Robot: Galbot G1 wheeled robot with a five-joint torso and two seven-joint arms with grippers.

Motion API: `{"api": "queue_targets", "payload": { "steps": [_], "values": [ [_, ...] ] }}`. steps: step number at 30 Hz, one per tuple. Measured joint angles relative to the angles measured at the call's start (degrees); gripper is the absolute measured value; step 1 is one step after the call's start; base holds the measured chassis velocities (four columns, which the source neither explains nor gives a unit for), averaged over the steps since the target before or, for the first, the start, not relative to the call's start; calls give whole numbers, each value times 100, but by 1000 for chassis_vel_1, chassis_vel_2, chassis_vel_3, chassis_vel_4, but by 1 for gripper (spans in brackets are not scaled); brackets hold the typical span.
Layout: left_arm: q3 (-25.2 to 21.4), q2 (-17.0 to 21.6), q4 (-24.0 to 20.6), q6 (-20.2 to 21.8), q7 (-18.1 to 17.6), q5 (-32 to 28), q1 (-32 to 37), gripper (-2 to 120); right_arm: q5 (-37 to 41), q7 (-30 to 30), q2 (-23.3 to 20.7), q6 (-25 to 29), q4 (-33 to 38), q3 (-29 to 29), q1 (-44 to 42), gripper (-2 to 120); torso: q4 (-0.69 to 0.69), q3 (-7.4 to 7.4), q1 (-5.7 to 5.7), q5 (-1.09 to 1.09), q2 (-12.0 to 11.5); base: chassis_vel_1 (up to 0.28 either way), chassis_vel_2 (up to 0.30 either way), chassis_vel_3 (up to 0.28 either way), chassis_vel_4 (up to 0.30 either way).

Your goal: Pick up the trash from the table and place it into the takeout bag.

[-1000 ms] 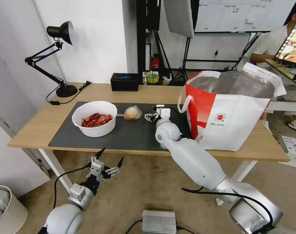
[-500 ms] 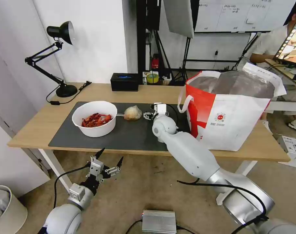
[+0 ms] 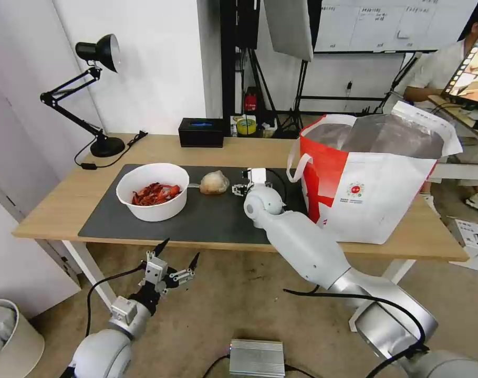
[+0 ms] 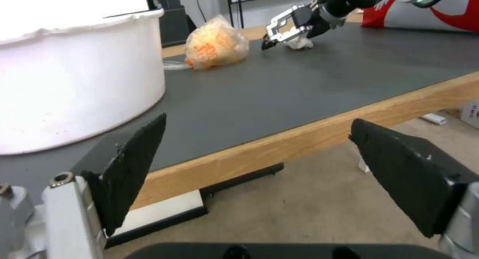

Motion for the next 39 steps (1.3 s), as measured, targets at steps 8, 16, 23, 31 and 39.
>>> {"api": "queue_targets", "payload": {
  "steps": [8, 16, 23, 31, 39],
  "values": [
    [16, -43, 6, -14, 2, 22, 4, 100, -24, -52, 14, 24, -73, 51, -4, 100, 0, 0, 0, 0, 0, 0, 0, 0, 0],
    [30, -66, 28, -54, 3, 29, 5, 100, -26, -19, 17, 49, -14, 69, -94, 71, 2, -2, -1, 0, 2, 0, 0, 0, 0],
    [36, -59, 26, -62, 5, 30, -10, 100, -22, 18, -20, 52, 32, 83, -132, 46, 1, -2, -1, 0, 2, 0, 0, 0, 0],
    [55, -62, 26, -63, 5, 30, -16, 100, -15, 46, -32, 57, 52, 117, -151, 19, 0, 0, -1, 0, 2, 0, 0, 0, 0],
    [46, -59, 28, -73, 5, 33, -11, 100, 45, 45, -171, 203, 402, 147, -201, 0, -2, 3, 2, 0, -2, 0, 0, 0, 0]
  ]
}}
